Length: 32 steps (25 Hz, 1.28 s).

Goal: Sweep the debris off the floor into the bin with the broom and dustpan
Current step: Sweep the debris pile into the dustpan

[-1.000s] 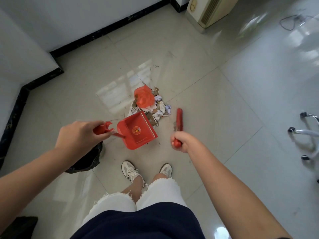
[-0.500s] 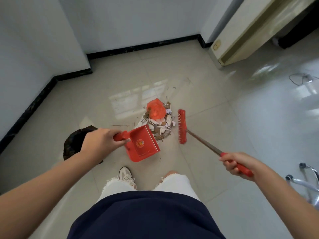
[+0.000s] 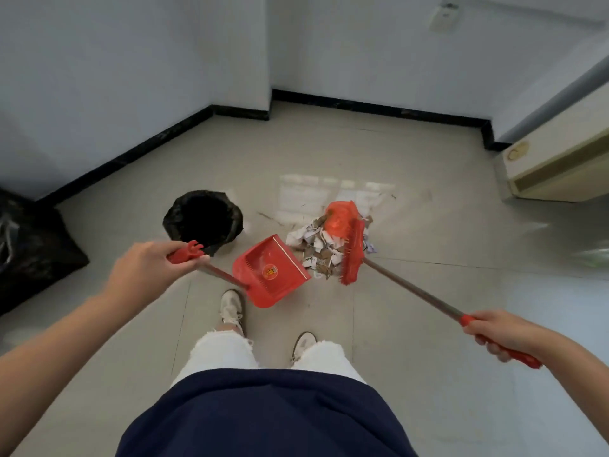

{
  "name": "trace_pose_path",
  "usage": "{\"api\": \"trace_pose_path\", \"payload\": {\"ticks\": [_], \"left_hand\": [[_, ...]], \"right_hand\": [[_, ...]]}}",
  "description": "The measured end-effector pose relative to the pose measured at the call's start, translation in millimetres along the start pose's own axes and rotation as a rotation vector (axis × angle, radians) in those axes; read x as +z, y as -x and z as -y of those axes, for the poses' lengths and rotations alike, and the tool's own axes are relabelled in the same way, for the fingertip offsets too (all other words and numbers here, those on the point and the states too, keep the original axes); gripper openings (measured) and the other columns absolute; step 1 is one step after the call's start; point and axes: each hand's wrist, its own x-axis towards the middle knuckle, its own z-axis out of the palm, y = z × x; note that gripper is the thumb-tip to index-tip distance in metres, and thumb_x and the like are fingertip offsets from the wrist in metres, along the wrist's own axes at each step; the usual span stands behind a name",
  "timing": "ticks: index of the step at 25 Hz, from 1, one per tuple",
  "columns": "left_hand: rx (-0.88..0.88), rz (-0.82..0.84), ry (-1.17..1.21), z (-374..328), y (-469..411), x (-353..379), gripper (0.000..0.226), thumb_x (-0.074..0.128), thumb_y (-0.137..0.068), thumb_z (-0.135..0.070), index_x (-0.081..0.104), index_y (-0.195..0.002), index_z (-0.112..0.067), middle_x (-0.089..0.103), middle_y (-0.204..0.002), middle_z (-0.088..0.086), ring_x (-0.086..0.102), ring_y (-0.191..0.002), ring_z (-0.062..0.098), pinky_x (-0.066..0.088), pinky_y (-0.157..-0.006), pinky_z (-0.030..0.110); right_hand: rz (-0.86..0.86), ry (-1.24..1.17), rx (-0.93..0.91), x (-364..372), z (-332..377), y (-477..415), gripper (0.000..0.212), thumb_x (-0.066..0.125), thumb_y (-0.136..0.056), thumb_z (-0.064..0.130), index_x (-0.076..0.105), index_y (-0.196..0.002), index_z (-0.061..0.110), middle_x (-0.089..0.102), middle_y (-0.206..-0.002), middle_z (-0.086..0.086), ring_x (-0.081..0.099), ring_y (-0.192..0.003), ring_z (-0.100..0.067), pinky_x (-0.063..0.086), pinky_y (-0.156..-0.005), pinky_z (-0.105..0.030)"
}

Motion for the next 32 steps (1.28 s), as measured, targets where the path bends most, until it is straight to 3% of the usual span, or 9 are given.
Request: {"api": "trace_pose_path", "payload": {"ticks": [3,8,14,17,20,21,25,29,32], "left_hand": [[-0.092,-0.043,0.006,2.2,38.2,1.1,0.039,0.064,-0.071,-0.071,0.073,-0.082,-0.035,0.063,-0.062,-0.007,0.058,-0.065,0.02,0.048,-0.056,0.033],[-0.227,-0.06,-0.037,1.8,70.0,13.3,0.046,0.064,-0.073,-0.068,0.063,-0.064,-0.023,0.059,-0.057,-0.004,0.056,-0.061,0.018,0.048,-0.058,0.034],[-0.235,-0.058,-0.122,8.8,82.3,16.3,0.034,0.066,-0.073,-0.067,0.07,-0.076,-0.033,0.064,-0.068,-0.003,0.058,-0.071,0.022,0.048,-0.062,0.033],[-0.245,-0.058,-0.174,17.5,95.3,20.4,0.03,0.07,-0.072,-0.062,0.072,-0.08,-0.033,0.067,-0.07,0.0,0.06,-0.071,0.024,0.045,-0.058,0.032],[-0.239,-0.044,-0.183,33.4,105.8,31.3,0.025,0.073,-0.071,-0.059,0.071,-0.073,-0.034,0.062,-0.058,-0.002,0.058,-0.058,0.021,0.043,-0.05,0.03],[-0.24,-0.013,-0.168,39.7,107.7,35.1,0.028,0.071,-0.07,-0.063,0.069,-0.072,-0.036,0.061,-0.055,-0.004,0.058,-0.056,0.019,0.045,-0.05,0.031],[-0.274,-0.023,-0.107,62.3,107.3,36.1,0.046,0.052,-0.062,-0.085,0.064,-0.075,-0.043,0.06,-0.054,-0.01,0.058,-0.054,0.012,0.051,-0.053,0.034],[-0.225,0.005,-0.112,36.8,90.5,31.4,0.03,0.07,-0.069,-0.064,0.066,-0.066,-0.035,0.057,-0.052,-0.008,0.055,-0.054,0.016,0.041,-0.049,0.029],[-0.176,0.005,-0.12,17.1,80.7,27.7,0.026,0.073,-0.07,-0.058,0.066,-0.067,-0.034,0.057,-0.055,-0.008,0.054,-0.057,0.018,0.035,-0.047,0.026]], "right_hand": [[0.013,0.212,-0.108,3.2,-21.2,14.8,0.016,0.053,-0.092,0.012,0.057,-0.098,-0.002,0.045,-0.063,-0.007,0.036,-0.035,-0.012,0.033,-0.034,-0.02],[0.116,0.273,-0.267,37.1,7.8,-5.6,0.017,0.052,-0.095,0.02,0.054,-0.084,0.008,0.045,-0.061,-0.005,0.037,-0.038,-0.011,0.035,-0.037,-0.022],[0.284,0.448,-0.2,117.2,97.7,-85.3,0.019,0.043,-0.096,0.022,0.047,-0.108,0.007,0.049,-0.071,-0.01,0.047,-0.047,-0.017,0.039,-0.041,-0.023],[0.142,0.772,-0.206,150.7,124.9,-105.6,0.031,0.035,-0.095,0.022,0.044,-0.118,0.004,0.055,-0.088,-0.013,0.058,-0.065,-0.024,0.045,-0.052,-0.029],[0.021,1.135,-0.307,156.3,132.3,-115.1,0.046,0.026,-0.103,0.026,0.03,-0.145,0.01,0.046,-0.141,-0.018,0.052,-0.122,-0.035,0.044,-0.096,-0.04],[0.009,1.21,-0.313,146.7,128.1,-119.4,0.047,0.023,-0.104,0.026,0.026,-0.148,0.009,0.04,-0.146,-0.018,0.047,-0.128,-0.035,0.04,-0.102,-0.041],[-0.161,1.401,-0.224,79.4,119.6,-138.2,0.052,0.019,-0.1,0.037,0.031,-0.145,0.014,0.048,-0.142,-0.015,0.049,-0.125,-0.033,0.042,-0.102,-0.042],[-0.283,1.424,-0.372,28.5,136.1,-123.1,0.044,0.024,-0.099,0.041,0.048,-0.13,0.021,0.061,-0.121,-0.006,0.059,-0.108,-0.028,0.048,-0.085,-0.037],[-0.267,1.388,-0.444,0.0,125.2,-99.6,0.044,0.022,-0.099,0.048,0.036,-0.141,0.043,0.059,-0.129,0.001,0.057,-0.116,-0.025,0.045,-0.084,-0.037]]}}
